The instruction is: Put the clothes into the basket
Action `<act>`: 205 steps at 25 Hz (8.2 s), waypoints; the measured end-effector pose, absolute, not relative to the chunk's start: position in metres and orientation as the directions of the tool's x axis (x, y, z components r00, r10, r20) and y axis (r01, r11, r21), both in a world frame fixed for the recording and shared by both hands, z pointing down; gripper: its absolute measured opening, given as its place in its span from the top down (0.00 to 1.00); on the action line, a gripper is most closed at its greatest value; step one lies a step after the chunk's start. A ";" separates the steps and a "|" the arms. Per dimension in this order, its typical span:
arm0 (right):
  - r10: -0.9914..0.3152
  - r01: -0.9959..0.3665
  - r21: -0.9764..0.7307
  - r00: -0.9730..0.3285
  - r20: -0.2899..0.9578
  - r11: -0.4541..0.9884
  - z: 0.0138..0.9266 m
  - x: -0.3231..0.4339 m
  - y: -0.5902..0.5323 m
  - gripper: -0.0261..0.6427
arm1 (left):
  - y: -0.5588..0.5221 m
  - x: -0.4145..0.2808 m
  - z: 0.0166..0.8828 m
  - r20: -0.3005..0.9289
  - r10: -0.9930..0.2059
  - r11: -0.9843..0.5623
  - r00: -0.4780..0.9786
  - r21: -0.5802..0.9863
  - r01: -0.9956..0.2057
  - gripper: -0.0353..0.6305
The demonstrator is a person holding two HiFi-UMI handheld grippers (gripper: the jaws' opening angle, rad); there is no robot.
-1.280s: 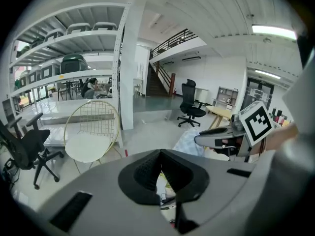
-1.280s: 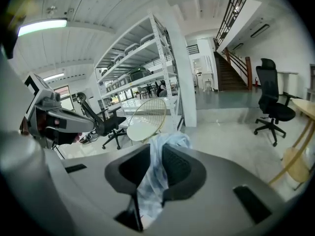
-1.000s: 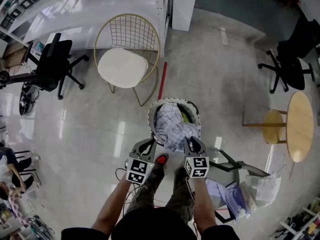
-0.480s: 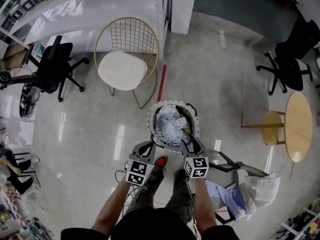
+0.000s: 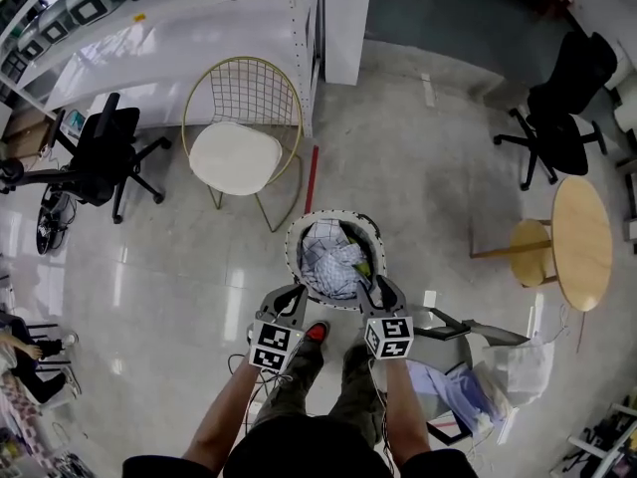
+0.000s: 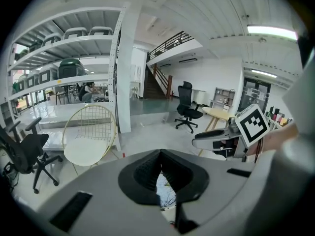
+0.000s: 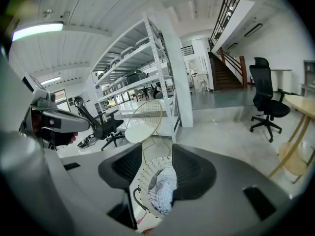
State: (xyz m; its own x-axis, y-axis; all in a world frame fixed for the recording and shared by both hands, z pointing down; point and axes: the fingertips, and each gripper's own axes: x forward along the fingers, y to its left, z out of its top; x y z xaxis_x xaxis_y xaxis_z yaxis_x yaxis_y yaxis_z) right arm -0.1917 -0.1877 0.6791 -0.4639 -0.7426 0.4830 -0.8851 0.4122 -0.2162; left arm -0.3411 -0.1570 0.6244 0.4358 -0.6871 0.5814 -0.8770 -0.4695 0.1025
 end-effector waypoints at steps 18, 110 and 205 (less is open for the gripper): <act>-0.893 -0.943 -0.102 -0.333 0.302 0.317 0.541 -0.132 -0.156 0.76 | -0.161 -0.274 0.503 0.398 -0.724 -0.616 0.564 -0.005 -0.788 0.94; -0.519 -0.539 -0.105 0.715 0.469 -0.836 0.660 0.472 0.216 0.90 | 0.062 0.402 0.642 0.579 0.334 -0.941 0.744 0.152 0.304 0.94; -0.825 -0.829 -0.066 0.540 0.167 -0.556 0.446 0.383 0.094 0.91 | -0.058 0.226 0.487 0.343 -0.120 -0.991 0.932 0.022 -0.136 0.94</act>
